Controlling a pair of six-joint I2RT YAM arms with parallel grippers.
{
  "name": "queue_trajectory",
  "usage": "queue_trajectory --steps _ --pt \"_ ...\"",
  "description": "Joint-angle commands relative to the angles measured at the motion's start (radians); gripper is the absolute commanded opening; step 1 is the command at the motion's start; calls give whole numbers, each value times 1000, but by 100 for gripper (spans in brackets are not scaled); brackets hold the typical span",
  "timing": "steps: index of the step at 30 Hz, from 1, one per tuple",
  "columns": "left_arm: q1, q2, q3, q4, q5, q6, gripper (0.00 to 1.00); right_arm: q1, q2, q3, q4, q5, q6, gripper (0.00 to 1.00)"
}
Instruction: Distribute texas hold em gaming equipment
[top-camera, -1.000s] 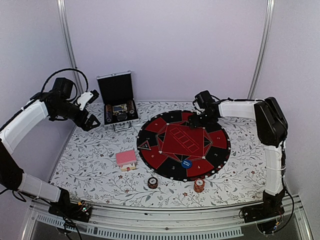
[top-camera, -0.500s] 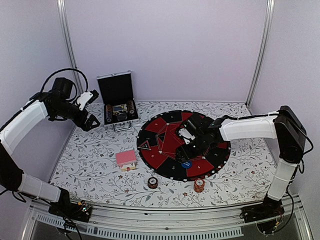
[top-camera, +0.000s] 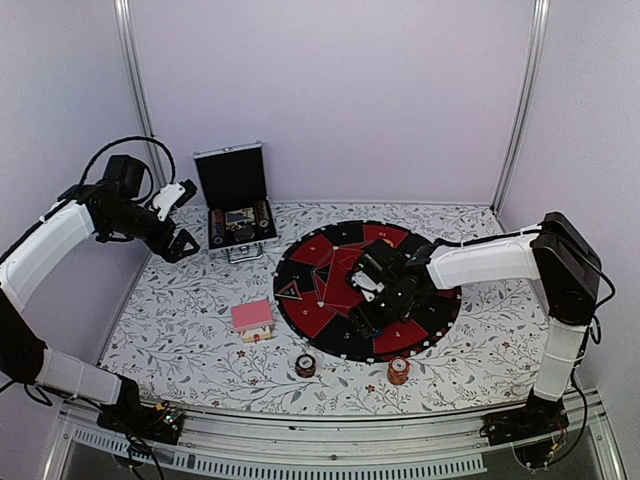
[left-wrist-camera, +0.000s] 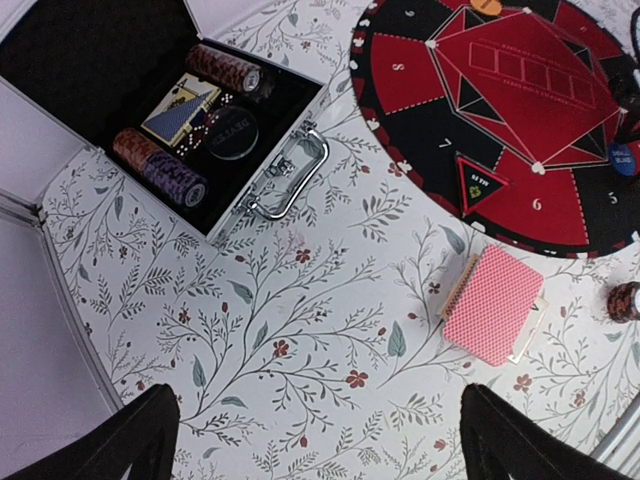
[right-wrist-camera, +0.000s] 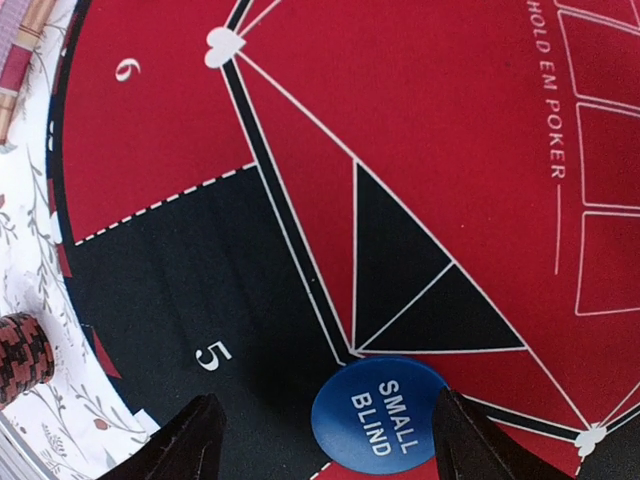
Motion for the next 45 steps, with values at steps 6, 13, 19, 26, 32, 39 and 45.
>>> queue_trajectory --steps 6,13,19,26,32,39,45 --pt "-12 -23 5 -6 -5 3 100 11 81 62 -41 109 -25 70" --pt "-13 -19 2 -1 -2 2 100 13 72 58 -52 176 -27 67" --pt "-13 -18 7 0 -5 3 100 15 22 74 -69 175 -39 67" --pt "-13 -17 11 0 -3 3 100 14 47 82 -62 147 -43 67" --pt "-12 -20 16 0 -9 5 100 14 80 90 -46 140 -43 64" --pt "-13 -20 13 -1 -12 10 100 15 92 64 -44 164 -44 59" --pt "-13 -20 14 0 -18 14 100 13 77 15 -46 177 -41 59"
